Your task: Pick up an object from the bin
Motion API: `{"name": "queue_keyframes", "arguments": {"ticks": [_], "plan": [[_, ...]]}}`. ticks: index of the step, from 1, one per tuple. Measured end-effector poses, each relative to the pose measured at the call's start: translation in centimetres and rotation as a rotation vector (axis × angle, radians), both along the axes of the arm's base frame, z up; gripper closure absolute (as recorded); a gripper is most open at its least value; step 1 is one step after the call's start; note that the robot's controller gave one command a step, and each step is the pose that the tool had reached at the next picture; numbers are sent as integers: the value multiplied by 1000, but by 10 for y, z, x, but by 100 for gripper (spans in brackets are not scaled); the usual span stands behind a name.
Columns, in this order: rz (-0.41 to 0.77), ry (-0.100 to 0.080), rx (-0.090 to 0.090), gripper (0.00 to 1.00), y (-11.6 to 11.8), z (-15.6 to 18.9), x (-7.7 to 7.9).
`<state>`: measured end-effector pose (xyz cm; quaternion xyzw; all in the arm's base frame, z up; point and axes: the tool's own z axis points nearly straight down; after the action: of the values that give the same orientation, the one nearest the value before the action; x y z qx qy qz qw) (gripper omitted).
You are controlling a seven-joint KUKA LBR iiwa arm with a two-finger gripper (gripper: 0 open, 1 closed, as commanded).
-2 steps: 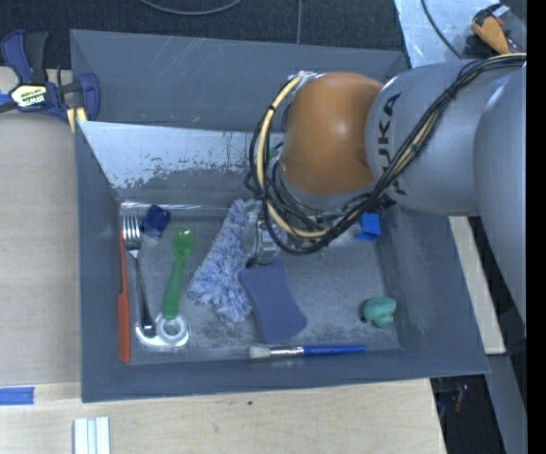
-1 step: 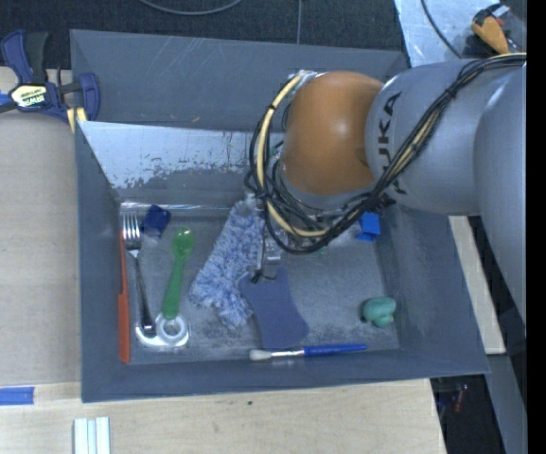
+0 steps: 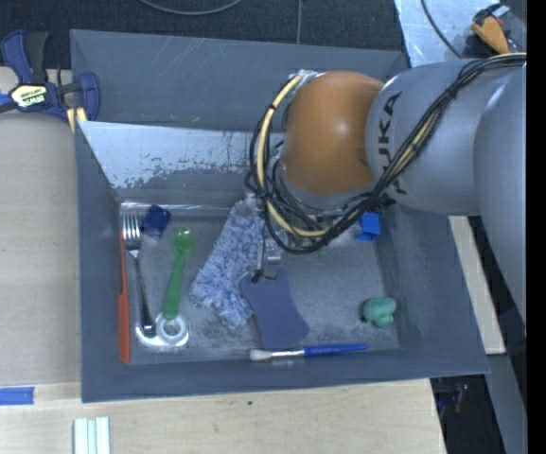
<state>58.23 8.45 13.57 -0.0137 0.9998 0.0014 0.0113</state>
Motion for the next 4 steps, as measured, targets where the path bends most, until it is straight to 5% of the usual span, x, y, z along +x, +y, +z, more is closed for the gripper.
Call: {"name": "queue_keyframes", "arguments": {"ticks": [1, 2, 3, 4], "plan": [[-54, -1, 1, 0, -5, 118, 3], [-11, 1, 0, 0, -10, 36, -2], [66, 11, -7, 0, 16, 26, 6], [28, 5, -4, 0, -11, -7, -19]]}}
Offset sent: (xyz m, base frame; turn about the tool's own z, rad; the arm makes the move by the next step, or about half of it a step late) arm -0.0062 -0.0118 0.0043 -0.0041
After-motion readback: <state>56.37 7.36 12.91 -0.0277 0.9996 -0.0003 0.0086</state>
